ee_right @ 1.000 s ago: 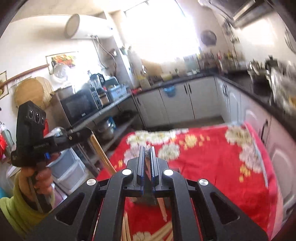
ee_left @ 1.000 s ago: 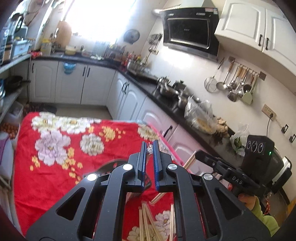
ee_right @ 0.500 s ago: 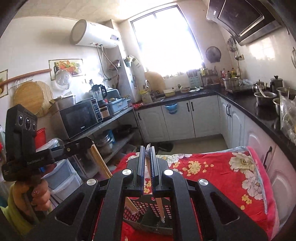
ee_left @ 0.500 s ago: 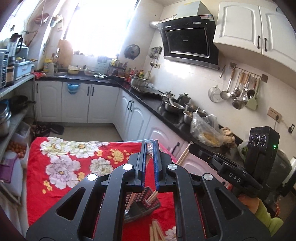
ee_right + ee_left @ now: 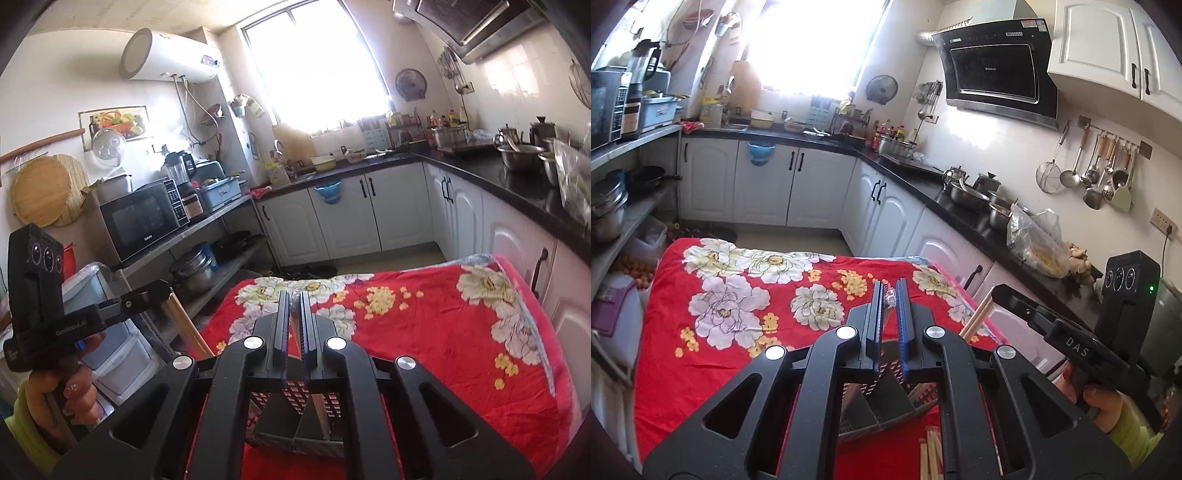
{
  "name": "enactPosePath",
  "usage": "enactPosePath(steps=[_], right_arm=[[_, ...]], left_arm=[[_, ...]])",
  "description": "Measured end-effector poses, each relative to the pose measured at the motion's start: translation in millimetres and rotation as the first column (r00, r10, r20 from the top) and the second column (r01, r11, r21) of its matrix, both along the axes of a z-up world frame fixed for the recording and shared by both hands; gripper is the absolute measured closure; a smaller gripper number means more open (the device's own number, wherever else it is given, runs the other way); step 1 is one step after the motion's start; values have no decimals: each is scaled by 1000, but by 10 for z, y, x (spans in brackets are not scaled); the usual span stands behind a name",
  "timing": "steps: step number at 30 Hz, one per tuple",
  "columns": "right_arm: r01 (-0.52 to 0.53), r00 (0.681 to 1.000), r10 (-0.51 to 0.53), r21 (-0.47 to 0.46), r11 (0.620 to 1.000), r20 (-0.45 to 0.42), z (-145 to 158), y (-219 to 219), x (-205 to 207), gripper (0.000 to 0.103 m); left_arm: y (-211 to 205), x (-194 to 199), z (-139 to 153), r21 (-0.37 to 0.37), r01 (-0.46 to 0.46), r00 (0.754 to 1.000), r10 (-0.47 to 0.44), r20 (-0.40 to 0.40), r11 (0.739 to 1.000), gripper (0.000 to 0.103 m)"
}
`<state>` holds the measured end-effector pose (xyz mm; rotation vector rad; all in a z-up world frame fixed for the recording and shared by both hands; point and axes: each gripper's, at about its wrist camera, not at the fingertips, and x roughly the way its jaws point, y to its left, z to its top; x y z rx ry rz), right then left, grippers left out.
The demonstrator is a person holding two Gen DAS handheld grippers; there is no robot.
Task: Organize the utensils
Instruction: 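Lower the chopsticks into the caddy and open both tools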
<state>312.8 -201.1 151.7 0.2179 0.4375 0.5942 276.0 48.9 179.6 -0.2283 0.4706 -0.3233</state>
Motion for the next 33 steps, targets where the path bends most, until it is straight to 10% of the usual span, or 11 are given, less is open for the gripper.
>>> enactPosePath(steps=[33], right_arm=[[108,993,-108,-4,994,-41,-584,-205,-316,94]], left_arm=[[230,-194,-684,-51,-110,994,108,-31,993,98]])
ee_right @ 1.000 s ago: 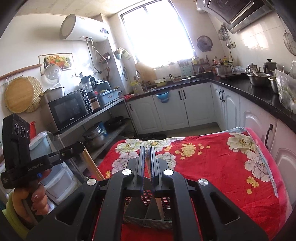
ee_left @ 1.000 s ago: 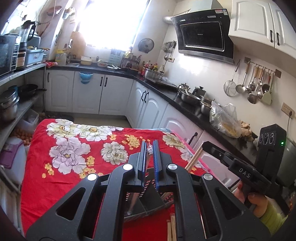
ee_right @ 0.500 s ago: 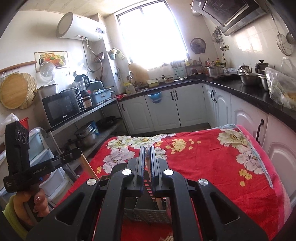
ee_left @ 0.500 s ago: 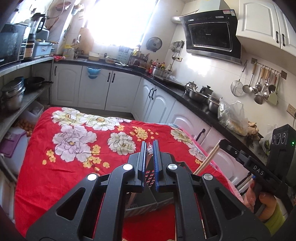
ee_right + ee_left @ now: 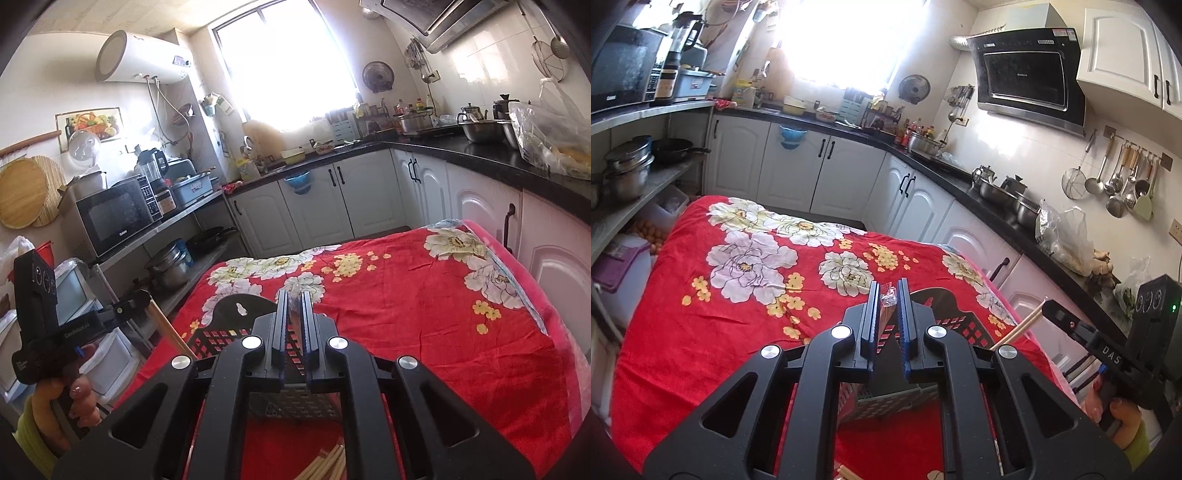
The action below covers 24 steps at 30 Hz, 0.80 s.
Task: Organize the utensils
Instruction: 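Lower the chopsticks into the caddy and open both tools, then move both open tools back down to the chopstick bundles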
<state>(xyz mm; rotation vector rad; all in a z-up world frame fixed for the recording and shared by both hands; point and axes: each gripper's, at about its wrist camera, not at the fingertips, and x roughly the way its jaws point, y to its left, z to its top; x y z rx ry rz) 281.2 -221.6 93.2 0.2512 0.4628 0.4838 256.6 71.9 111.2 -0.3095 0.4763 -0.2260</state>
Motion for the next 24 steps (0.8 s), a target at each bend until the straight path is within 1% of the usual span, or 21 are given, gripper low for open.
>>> enactPosePath(steps=[2,4,7,8,9,11,14,17,22,24], right_arm=[[-1,1000,1,-2,1000,-9,-22,-9,-3,90],[1,1000,-1,-2,1000,-18,-41,-19,1,89],[9,1000,-9,-4,1000,-23,-58,-35,-17,82],[14,1000,-14,-7,1000,-21,-61,-39,-29,77],[17,1000,-17,-10,1000,-19,-68,-47,-40,74],[20,1000,-21,-16,1000,-17,-79,-59,-71,71],[29,999,-30,-21,999,-17,-97,-85,-119,58],[32,999,-33,-27,999,-15,-106,-105,-171,54],[32,999,-32,-43,999,-9,-122,-122,-263,47],[34,999,-34,-45,998,-10,-131,-129,-303,44]], left_arm=[[19,-14,-17,-4,-8,1000,8,-3,1000,95],[29,-20,-29,-9,-10,1000,10,-11,1000,92],[50,-56,-46,-12,-26,1000,25,-14,1000,78],[60,-66,-51,-15,-28,1000,28,-14,999,74],[64,-76,-50,-17,-28,1000,28,-13,999,73],[72,-107,-58,-21,-33,999,33,-12,999,64],[87,-158,-69,-26,-45,999,45,-12,999,52],[84,-204,-71,-21,-53,999,53,-11,998,45],[114,-304,-97,-41,-66,998,66,-8,997,20],[114,-340,-118,-43,-62,998,61,-14,997,14]])
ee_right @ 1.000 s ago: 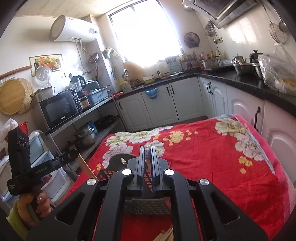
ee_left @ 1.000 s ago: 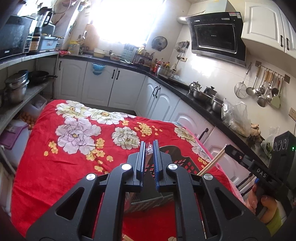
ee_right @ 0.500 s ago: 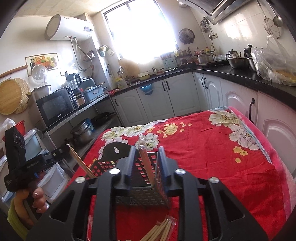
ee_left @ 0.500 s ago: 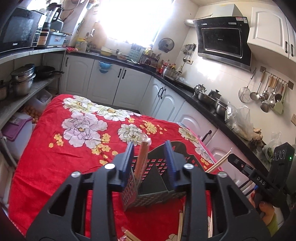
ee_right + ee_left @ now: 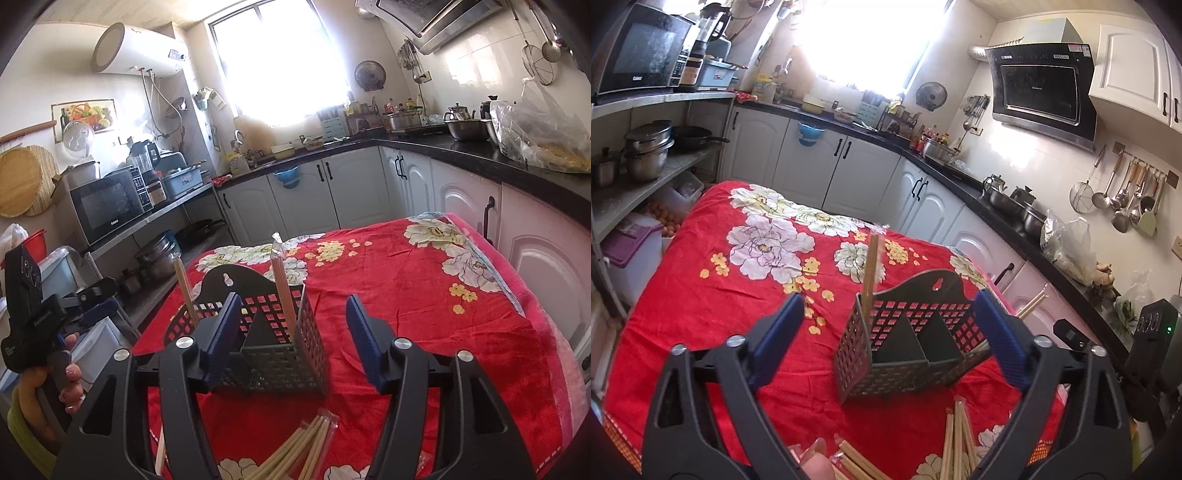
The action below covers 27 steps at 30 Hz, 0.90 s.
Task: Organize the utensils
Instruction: 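Move both open tools back down to the chopstick bundles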
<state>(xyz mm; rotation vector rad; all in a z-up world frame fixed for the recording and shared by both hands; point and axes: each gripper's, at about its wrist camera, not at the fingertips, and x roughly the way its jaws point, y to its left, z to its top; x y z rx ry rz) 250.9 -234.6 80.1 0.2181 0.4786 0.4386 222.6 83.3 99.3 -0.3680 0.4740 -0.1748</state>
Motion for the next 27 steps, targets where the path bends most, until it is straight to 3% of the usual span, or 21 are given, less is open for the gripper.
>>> enactPosePath(steps=[1,27], right_arm=[[-2,1000,2,-1,1000,-2,-11,-1,-18,44],[-68,996,65,-43,997,-61,-249,83,-445,40]], left_arm=[[2,-17,-10,-1,1,1000,-1,-1,1000,10],[117,-497,-342,-16,-14,998,13,-62,1000,10]])
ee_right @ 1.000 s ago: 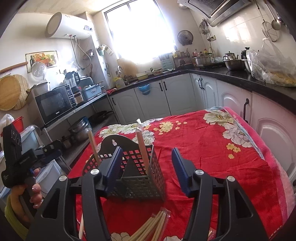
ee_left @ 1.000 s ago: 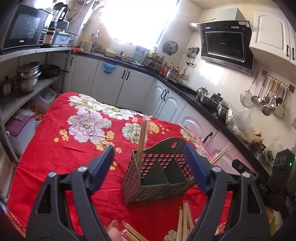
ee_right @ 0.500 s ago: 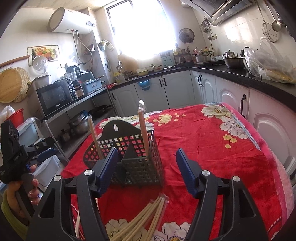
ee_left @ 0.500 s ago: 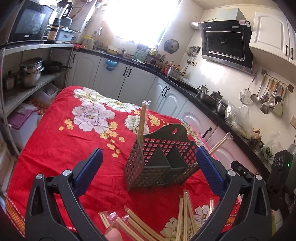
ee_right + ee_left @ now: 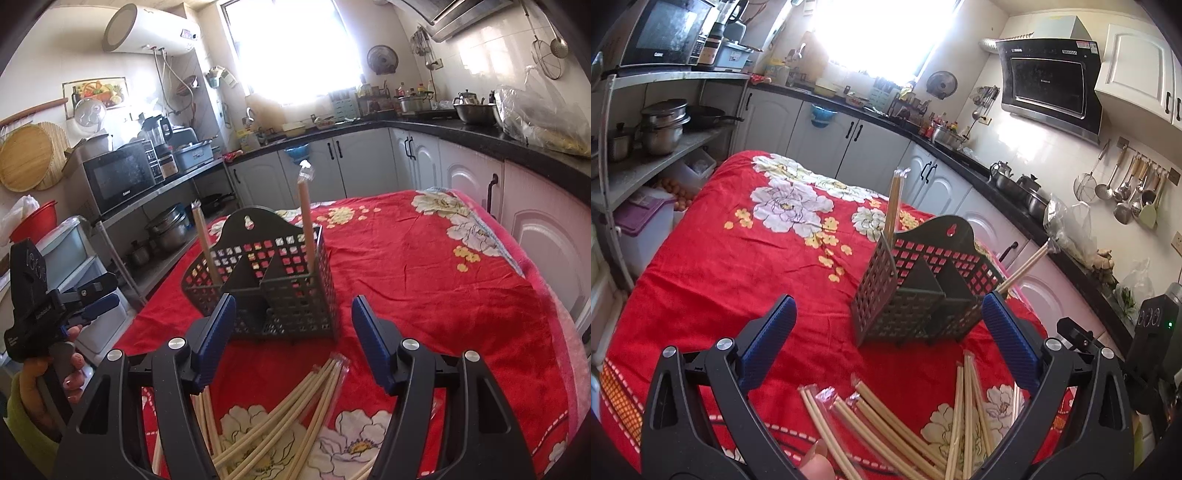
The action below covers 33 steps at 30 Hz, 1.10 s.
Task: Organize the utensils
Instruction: 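Move both open tools back down to the chopstick bundles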
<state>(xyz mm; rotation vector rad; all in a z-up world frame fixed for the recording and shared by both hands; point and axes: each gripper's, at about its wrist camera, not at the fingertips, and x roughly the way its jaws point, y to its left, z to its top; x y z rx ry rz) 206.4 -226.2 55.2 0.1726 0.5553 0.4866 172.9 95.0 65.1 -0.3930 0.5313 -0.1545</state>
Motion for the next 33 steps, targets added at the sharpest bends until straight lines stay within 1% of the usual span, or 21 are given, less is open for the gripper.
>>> enactPosePath(steps=[5,8,13,15,24,25,26,27,29,30,31,32,33], right_arm=[[-20,999,19,-13,1000,-29,-90,35,-46,41],[-36,998,35,-22,999,-49,-146,69,-69,46],[-53,994,49,-40,998,-95,-268,129,-75,51],[-57,992,52,-45,997,-118,-325,145,-73,56],[-82,970,64,-64,995,-234,-585,246,-43,68],[-83,967,65,-65,994,-245,-611,255,-35,68],[-81,964,61,-68,994,-260,-641,262,-22,69],[-80,959,57,-71,994,-277,-678,271,-8,71],[-84,950,59,-69,994,-307,-742,290,16,74],[-85,944,58,-71,994,-324,-781,300,31,74],[-87,940,58,-69,994,-336,-811,304,45,75],[-86,934,57,-68,994,-353,-848,311,60,76],[-85,927,53,-69,994,-371,-888,319,79,77]], left_arm=[[17,-59,-56,1,-1,1000,1,-17,1000,10],[36,-90,-110,5,-2,1000,3,-30,1000,10],[79,-139,-217,-4,-1,998,1,-56,1000,10],[94,-152,-257,-4,-1,998,1,-66,1000,10],[149,-208,-495,-20,2,990,-5,-140,1000,11],[152,-209,-536,-30,12,988,-16,-152,999,13],[149,-209,-572,-36,19,986,-24,-164,999,19],[148,-208,-622,-42,25,982,-32,-184,999,23],[148,-206,-697,-53,36,977,-46,-209,998,38],[144,-209,-737,-58,40,973,-52,-224,998,42],[148,-212,-789,-66,46,969,-61,-241,997,53],[150,-214,-832,-73,51,965,-68,-254,996,61],[147,-221,-874,-78,53,961,-72,-267,996,64]])
